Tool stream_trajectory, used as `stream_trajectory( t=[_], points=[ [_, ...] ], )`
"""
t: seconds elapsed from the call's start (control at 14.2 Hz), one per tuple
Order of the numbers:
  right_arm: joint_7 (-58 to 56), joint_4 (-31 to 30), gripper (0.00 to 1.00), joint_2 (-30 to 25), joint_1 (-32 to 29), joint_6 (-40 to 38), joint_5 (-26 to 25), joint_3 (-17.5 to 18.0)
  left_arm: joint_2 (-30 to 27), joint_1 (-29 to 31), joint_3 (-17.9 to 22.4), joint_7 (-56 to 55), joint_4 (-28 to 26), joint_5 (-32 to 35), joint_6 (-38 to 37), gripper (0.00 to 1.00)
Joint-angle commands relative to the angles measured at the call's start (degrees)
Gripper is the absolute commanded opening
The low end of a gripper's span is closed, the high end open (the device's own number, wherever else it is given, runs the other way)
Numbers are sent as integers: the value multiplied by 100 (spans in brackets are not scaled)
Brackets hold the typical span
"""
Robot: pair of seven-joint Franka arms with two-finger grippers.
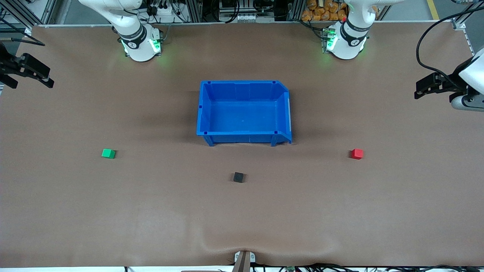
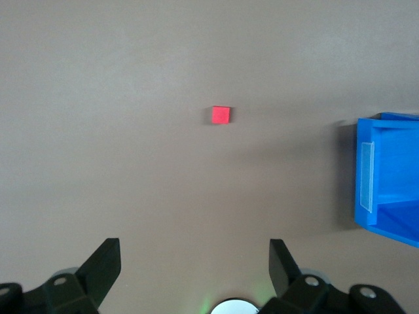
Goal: Attach green and red cubes to black cube
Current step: 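Reach the right gripper to the green cube while the left gripper reaches the red cube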
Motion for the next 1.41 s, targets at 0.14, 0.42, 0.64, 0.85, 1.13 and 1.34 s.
stream_trajectory(
  t=[0.14, 0.42, 0.64, 0.85, 1.13, 1.34],
  points=[
    [61, -14, 100, -9, -104, -117, 70, 76, 2, 47, -35, 99, 9, 97, 6, 100],
    [26, -6, 100, 96, -157, -100, 70, 76, 98, -5, -35, -14, 9, 97, -20, 100],
    [8, -6, 100, 333, -297, -21, 79, 67, 186, -14, -52, 29, -17, 106, -12, 100],
    [43, -14, 100, 675, -473, 164, 97, 67, 300, 47, -52, 11, -122, -69, 50, 100],
    [52, -14, 100, 1010, -482, 172, 97, 67, 309, 241, -44, 11, -728, -465, 901, 100],
    [61, -6, 100, 1299, -552, 216, 97, 58, 545, 258, -35, 11, -1019, -633, 1428, 100]
  ],
)
